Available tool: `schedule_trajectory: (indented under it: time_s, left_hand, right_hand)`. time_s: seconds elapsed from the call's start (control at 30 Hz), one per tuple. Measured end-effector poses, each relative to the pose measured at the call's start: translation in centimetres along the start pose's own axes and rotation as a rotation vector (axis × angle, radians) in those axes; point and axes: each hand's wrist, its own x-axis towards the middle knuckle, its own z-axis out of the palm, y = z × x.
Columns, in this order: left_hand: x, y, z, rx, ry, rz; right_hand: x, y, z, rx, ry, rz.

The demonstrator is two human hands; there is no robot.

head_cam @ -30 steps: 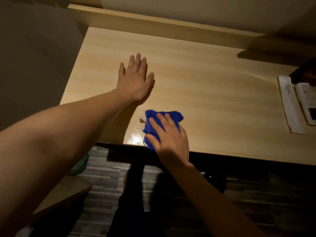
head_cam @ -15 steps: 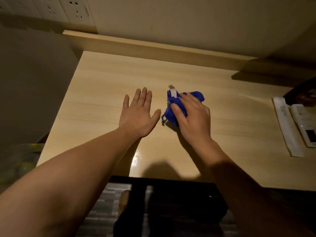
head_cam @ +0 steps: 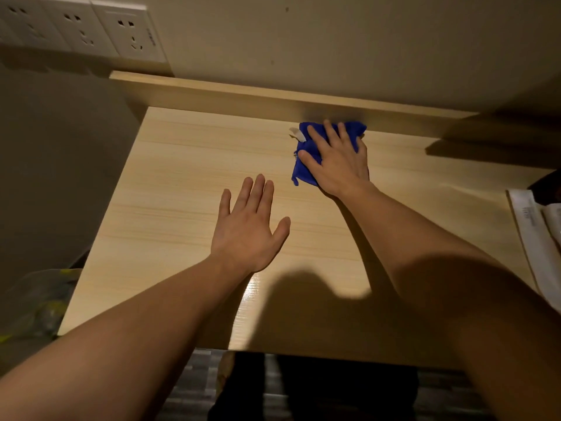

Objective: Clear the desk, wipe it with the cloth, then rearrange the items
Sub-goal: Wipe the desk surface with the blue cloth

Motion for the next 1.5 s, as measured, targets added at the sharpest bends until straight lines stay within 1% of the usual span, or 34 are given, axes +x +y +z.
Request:
schedule_trajectory:
  time_s: [0.13,0.3,0.47,0.83,1.07,1.13,1.2,1.27,1.33,1.43,1.5]
  left_hand:
    - [0.1,-0.2,0.0,0.006,-0.004,-0.006]
    - [0.3,-0.3,-0.3,0.003,0.005,-0.007]
    - [0.3,-0.4,-0.3,0.012,0.003,-0.005]
    - [0.3,-0.4,-0.3,0.017,0.025,0.000]
    - [0.3,-0.2,-0.5,0.045,-0.017,0.009]
    - [-0.1,0.3,-0.9,0.026,0.008,0.042]
    - [-1.0,1.6,-1.2,-0.073,0.086,0.109]
    - [-1.7,3.7,-1.2,-0.180,0.126,0.159]
    - [-1.6,6.1,-0.8,-0.238,0.120,0.161]
    - [-0.7,8.7,0.1,-0.274,0.103,0.126]
    - [-0.6,9.3,0.7,-0.250,0.068,0.092]
  right_hand:
    - [0.6,0.0,-0.2,-0.043,-0.061,-0.018]
    - [-1.6,-0.1,-0.1,-0.055,-0.073,-0.014]
    - [-6.3,0.0,0.5,-0.029,-0.048,-0.033]
    - [-18.0,-0.4,0.8,0.004,-0.064,-0.086]
    - [-24.7,-0.5,1.0,0.053,-0.071,-0.108]
    - [-26.2,-0.4,1.1,0.071,-0.080,-0.115]
    - [-27.6,-0.4,1.3,0.099,-0.078,-0.123]
    - [-28.8,-0.4,1.7,0.139,-0.046,-0.125]
    - [-30.1,-0.4,2.4,0.150,0.029,-0.126]
    - [-32.2,0.0,3.0,0.127,0.180,-0.174]
    - [-33.5,0.4,2.7,0.168,0.186,-0.185]
